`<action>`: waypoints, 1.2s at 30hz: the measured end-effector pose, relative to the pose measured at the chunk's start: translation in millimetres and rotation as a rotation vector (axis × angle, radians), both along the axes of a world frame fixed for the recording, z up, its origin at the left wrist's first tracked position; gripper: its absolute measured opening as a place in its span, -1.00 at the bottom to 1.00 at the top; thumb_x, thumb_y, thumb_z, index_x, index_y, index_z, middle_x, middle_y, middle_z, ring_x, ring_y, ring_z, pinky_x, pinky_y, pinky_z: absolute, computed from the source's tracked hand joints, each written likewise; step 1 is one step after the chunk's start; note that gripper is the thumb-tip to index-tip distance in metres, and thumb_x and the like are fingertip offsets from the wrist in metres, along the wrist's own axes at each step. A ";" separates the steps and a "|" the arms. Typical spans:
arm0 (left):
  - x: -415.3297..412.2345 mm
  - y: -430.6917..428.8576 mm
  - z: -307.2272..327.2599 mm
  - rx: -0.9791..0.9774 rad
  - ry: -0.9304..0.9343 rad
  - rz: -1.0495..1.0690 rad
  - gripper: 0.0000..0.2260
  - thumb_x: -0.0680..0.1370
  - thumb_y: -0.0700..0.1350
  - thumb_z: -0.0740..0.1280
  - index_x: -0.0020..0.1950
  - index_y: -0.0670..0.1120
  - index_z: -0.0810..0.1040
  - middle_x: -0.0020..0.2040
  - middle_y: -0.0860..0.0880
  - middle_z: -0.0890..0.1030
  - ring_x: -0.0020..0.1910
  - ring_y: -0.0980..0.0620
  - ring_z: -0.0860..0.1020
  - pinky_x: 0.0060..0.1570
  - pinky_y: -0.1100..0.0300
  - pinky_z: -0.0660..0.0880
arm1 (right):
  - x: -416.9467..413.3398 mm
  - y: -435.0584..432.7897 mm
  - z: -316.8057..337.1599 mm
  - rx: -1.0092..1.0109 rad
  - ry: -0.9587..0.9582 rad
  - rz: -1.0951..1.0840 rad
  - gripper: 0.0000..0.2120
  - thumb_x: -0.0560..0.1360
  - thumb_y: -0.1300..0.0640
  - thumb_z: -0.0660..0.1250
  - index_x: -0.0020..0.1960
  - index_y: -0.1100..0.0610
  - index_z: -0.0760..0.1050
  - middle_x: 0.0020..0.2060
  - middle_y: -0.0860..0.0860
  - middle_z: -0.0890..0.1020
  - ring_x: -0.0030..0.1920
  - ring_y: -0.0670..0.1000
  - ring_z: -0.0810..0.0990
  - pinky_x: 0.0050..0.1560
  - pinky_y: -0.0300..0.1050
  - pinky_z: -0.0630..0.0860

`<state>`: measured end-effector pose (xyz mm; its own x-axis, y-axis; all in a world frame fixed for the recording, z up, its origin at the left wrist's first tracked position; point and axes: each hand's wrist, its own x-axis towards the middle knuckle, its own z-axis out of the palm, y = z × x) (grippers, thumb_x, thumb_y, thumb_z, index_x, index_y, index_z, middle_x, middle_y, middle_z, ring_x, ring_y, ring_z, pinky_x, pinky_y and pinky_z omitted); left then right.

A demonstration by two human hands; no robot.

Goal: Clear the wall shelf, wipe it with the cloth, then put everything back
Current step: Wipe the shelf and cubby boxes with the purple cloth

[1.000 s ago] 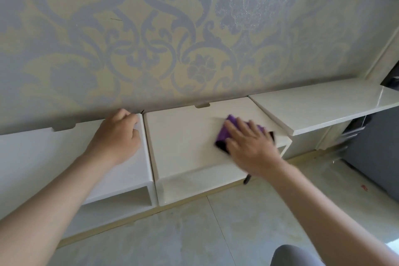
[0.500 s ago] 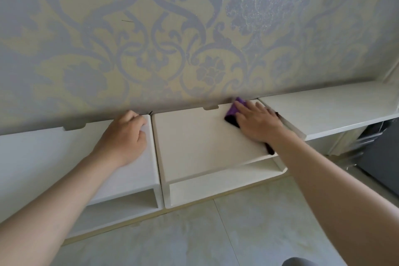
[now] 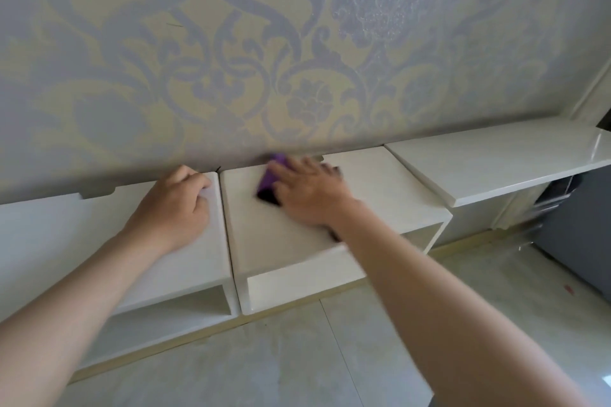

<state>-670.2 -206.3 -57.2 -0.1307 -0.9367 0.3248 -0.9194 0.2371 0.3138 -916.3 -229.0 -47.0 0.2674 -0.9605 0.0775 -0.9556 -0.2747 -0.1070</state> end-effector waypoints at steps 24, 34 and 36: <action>-4.1 -2.2 1.6 0.057 -0.043 0.024 -0.66 0.40 -0.05 0.00 -0.03 -0.15 0.47 0.05 -0.06 0.46 0.07 -0.15 0.43 -0.01 0.03 0.42 | -23.1 95.3 -12.8 -0.035 -0.040 -0.208 -0.34 0.48 -0.23 -0.23 0.57 -0.18 0.03 0.60 -0.09 0.08 0.56 0.10 0.06 0.51 0.20 0.00; -5.3 4.7 6.0 0.052 -0.011 0.023 -0.54 0.41 -0.05 0.01 0.14 -0.16 0.55 0.18 -0.10 0.49 0.21 -0.15 0.45 0.11 0.05 0.42 | 42.4 21.6 1.2 0.098 -0.025 0.064 -0.44 0.60 -0.20 -0.13 0.60 -0.24 -0.06 0.63 -0.08 -0.03 0.61 0.09 -0.09 0.55 0.22 -0.16; -6.0 5.6 7.2 0.055 -0.001 0.019 -0.54 0.42 -0.05 0.01 0.16 -0.15 0.55 0.20 -0.09 0.48 0.22 -0.13 0.45 0.12 0.05 0.42 | 45.0 4.9 3.4 0.105 -0.038 0.022 -0.43 0.60 -0.19 -0.14 0.61 -0.22 -0.05 0.63 -0.08 -0.03 0.61 0.08 -0.11 0.55 0.22 -0.18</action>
